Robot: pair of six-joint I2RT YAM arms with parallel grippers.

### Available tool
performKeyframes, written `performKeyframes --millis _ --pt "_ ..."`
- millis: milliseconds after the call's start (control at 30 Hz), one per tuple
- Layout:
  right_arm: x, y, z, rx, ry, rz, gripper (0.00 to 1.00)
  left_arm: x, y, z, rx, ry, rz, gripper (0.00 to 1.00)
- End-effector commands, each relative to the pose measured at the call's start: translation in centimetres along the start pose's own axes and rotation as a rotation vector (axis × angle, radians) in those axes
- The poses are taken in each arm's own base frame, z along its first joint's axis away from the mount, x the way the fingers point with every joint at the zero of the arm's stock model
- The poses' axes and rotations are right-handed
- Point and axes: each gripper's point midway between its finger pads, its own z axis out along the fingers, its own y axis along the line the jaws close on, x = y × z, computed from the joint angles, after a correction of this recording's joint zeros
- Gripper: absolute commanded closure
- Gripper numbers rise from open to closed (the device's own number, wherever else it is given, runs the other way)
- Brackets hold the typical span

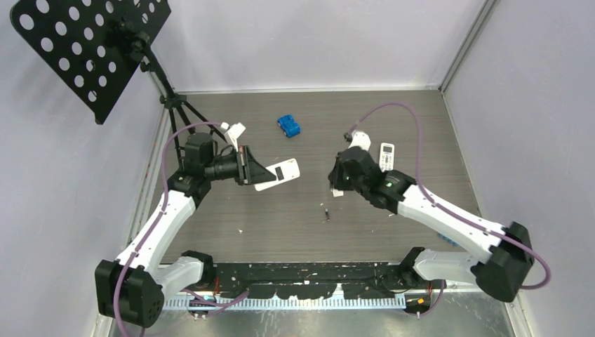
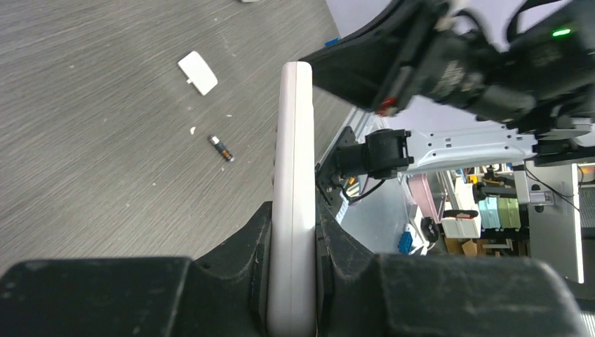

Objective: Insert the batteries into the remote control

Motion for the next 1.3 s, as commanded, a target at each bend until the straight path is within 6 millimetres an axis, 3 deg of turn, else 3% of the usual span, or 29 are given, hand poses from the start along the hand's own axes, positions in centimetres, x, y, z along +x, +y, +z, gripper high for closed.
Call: performKeyframes --millis 0,200,400,733,967,1267 --pt "-8.9 6.0 -5.7 -0.281 -0.272 0.017 0.92 -0.9 -2.3 0.4 0.100 -0.021 0.070 1.00" --pt "-13.8 11.4 -10.9 -0.567 -0.433 -0.015 0.92 -0.8 -3.6 0.5 0.162 -0.015 0.078 1.00" --pt "-14.1 14.1 -12.3 -0.690 -0.439 -0.101 0.92 -1.2 -4.6 0.5 0.207 -0.031 0.063 1.00" --pt "-12.7 15.2 -11.1 -0.676 -0.438 -0.225 0.93 -1.5 -5.2 0.8 0.272 -0.018 -0.026 1.00" --pt "-12.0 14.6 -9.8 -0.623 -0.461 -0.270 0.93 -1.8 -5.8 0.7 0.298 -0.015 -0.042 1.00" --pt "-11.6 14.6 -9.9 -0.645 -0.485 -0.267 0.92 -2.0 -6.2 0.7 0.317 -0.012 -0.043 1.00"
